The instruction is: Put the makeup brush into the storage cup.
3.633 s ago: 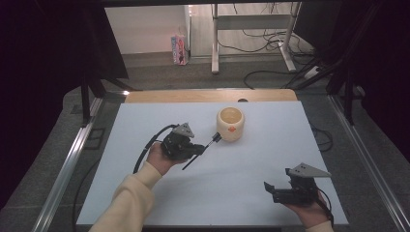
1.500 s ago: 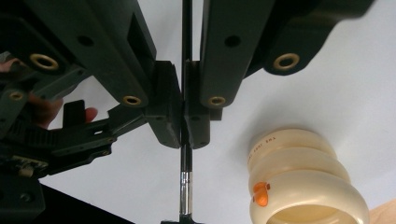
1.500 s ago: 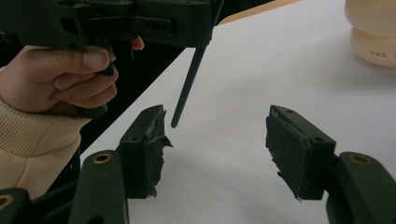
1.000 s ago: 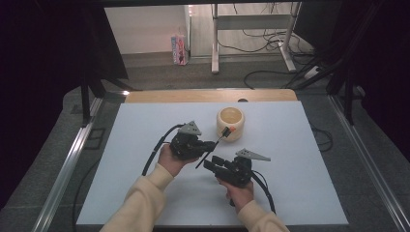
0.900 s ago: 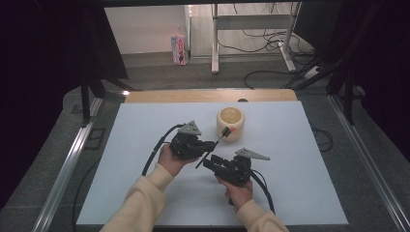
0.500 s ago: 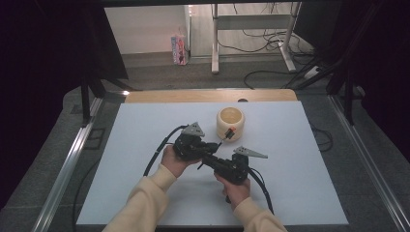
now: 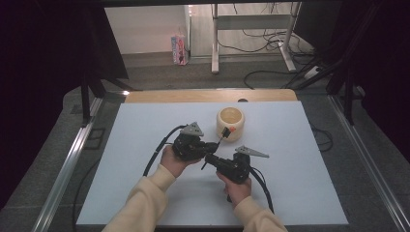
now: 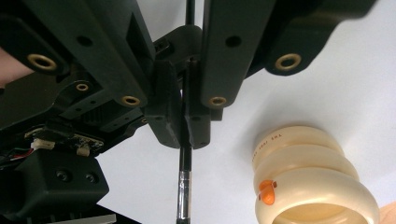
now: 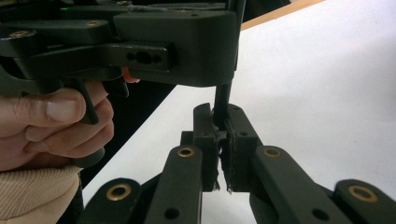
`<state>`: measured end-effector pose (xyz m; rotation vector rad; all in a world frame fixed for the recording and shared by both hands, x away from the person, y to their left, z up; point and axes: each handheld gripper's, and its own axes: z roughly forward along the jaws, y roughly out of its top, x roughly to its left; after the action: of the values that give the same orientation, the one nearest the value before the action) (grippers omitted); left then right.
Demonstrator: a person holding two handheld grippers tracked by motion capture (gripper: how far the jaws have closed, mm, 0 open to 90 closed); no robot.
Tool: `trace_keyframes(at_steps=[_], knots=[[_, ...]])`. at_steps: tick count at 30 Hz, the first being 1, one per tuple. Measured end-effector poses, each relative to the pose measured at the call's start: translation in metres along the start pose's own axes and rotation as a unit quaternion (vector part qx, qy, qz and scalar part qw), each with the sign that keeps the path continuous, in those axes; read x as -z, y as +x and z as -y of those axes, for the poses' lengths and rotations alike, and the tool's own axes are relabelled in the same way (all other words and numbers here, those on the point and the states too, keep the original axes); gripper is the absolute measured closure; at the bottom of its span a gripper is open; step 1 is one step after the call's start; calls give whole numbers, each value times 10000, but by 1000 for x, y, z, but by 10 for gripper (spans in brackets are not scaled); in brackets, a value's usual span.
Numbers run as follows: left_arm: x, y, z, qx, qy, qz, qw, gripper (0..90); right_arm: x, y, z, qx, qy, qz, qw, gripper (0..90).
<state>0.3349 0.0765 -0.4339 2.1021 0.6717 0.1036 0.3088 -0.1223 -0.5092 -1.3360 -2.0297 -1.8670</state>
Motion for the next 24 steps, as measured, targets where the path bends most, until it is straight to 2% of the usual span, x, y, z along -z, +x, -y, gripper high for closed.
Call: trace_keyframes(at_steps=[2, 3, 5, 6, 7, 8, 10, 14, 18, 24], knots=[[0, 0, 0, -10, 7, 33, 10000, 844, 0, 0, 0, 21, 5, 19, 10000, 851], [0, 0, 0, -2, 12, 45, 10000, 798, 0, 1, 0, 17, 12, 28, 10000, 851], [2, -2, -1, 2, -38, -24, 10000, 571, 0, 1, 1, 70, 28, 66, 9999, 852], [4, -2, -1, -20, -95, -2, 10000, 571, 0, 1, 1, 70, 28, 66, 9999, 852], [7, -3, -1, -21, -141, -26, 9999, 441, 0, 2, 1, 105, 27, 96, 9999, 852], [10, -4, -1, 4, -178, -112, 9998, 441, 0, 2, 1, 105, 27, 96, 9999, 852], [17, -4, -1, 56, -233, -181, 9995, 334, 1, 2, 0, 118, 47, 124, 9998, 852], [36, -6, 3, 95, -263, -403, 9988, 239, 4, 1, -2, 160, -13, 195, 9997, 852], [55, -6, 14, 221, -373, -532, 9976, 199, 7, 0, -4, 215, -66, 261, 9994, 853], [76, -5, 33, 390, -379, -802, 9953, 137, 9, 1, -6, 249, -75, 298, 9992, 853]])
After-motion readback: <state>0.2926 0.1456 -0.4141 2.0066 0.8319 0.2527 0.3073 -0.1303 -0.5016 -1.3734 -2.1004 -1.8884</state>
